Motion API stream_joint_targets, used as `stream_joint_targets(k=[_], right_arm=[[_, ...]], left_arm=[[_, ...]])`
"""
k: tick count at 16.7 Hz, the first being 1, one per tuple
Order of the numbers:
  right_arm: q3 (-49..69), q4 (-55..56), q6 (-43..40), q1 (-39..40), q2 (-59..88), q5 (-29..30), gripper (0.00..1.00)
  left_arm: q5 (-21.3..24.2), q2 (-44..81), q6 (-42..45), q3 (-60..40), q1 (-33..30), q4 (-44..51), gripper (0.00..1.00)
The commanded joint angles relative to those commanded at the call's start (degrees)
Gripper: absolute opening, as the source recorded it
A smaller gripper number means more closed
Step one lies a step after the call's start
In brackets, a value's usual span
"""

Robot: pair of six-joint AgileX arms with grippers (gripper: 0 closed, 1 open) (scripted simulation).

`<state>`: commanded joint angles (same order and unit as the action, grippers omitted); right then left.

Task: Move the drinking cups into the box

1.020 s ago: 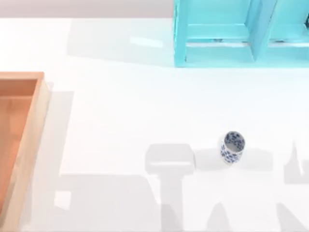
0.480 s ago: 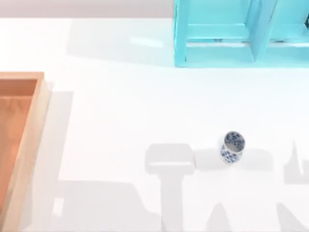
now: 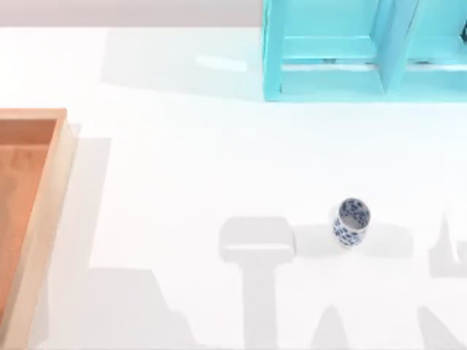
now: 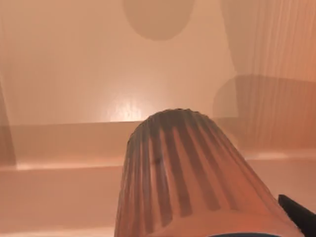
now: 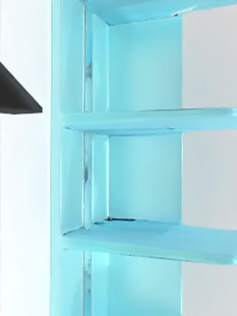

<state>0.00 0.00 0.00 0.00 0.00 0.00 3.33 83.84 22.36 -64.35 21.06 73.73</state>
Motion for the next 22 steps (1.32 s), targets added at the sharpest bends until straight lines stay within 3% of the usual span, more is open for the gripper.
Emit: stream_joint_targets(k=[6, 19, 22], right_arm=[[0.0, 0.0, 0.0, 0.0, 0.0, 0.0, 1.00], [0.0, 0.0, 0.0, 0.0, 0.0, 0.0, 1.00], [0.0, 0.0, 0.0, 0.0, 0.0, 0.0, 1.00]], left_arm=[[0.2, 0.1, 0.2, 2.8, 0.4, -2.9, 0.00], [0.2, 0.1, 0.2, 2.8, 0.4, -2.9, 0.98], [0.2, 0.1, 0.2, 2.8, 0.4, -2.9, 1.00]])
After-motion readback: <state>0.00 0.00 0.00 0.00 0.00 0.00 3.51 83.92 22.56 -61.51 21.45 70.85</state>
